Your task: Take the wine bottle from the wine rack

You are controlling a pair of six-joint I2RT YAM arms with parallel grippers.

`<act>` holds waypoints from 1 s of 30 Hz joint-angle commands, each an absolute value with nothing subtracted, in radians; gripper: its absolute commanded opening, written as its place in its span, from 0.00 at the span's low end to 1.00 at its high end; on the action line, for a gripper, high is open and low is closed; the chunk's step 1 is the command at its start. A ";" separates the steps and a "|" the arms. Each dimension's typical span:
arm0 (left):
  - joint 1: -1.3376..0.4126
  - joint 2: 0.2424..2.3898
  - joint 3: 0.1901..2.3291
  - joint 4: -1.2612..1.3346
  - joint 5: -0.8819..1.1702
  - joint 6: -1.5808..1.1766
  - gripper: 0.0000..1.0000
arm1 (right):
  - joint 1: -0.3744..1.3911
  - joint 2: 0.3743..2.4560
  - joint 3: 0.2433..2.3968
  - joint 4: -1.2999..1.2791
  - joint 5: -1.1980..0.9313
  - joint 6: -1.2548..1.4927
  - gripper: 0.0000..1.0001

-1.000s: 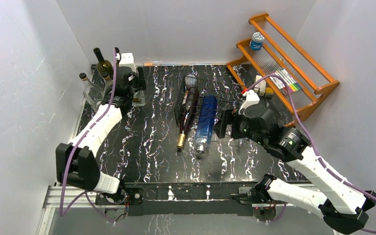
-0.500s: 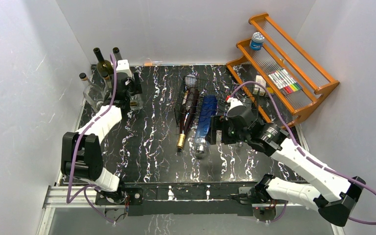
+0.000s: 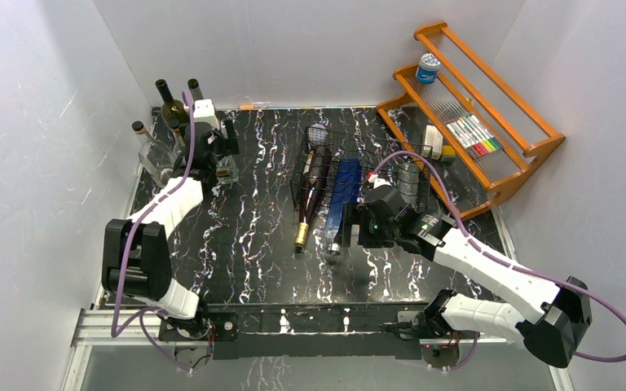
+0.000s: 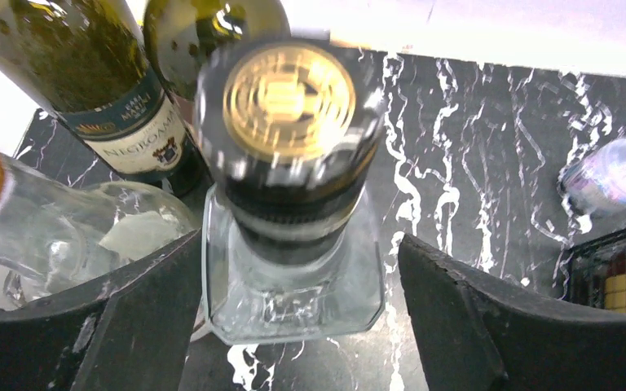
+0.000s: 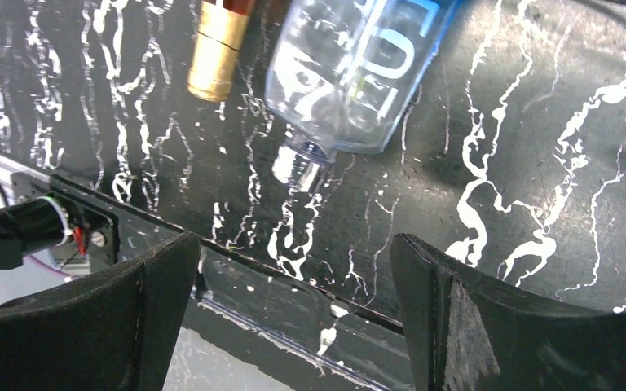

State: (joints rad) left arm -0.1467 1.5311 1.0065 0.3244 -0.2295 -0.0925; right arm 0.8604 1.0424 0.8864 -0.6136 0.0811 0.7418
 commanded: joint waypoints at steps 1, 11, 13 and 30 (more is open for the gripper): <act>-0.144 1.428 1.002 0.426 -0.241 -0.107 0.88 | 0.864 1.040 0.841 -0.529 0.112 0.779 0.98; -0.170 1.279 1.036 0.356 -0.237 -0.066 0.98 | 0.864 1.040 0.778 -0.397 0.201 0.876 0.98; -0.194 1.265 1.052 0.336 -0.251 -0.034 0.98 | 0.863 1.037 0.750 -0.348 0.229 0.912 0.98; -0.522 1.136 0.941 0.472 -0.286 0.128 0.98 | 0.756 1.152 0.513 0.148 0.185 0.964 0.98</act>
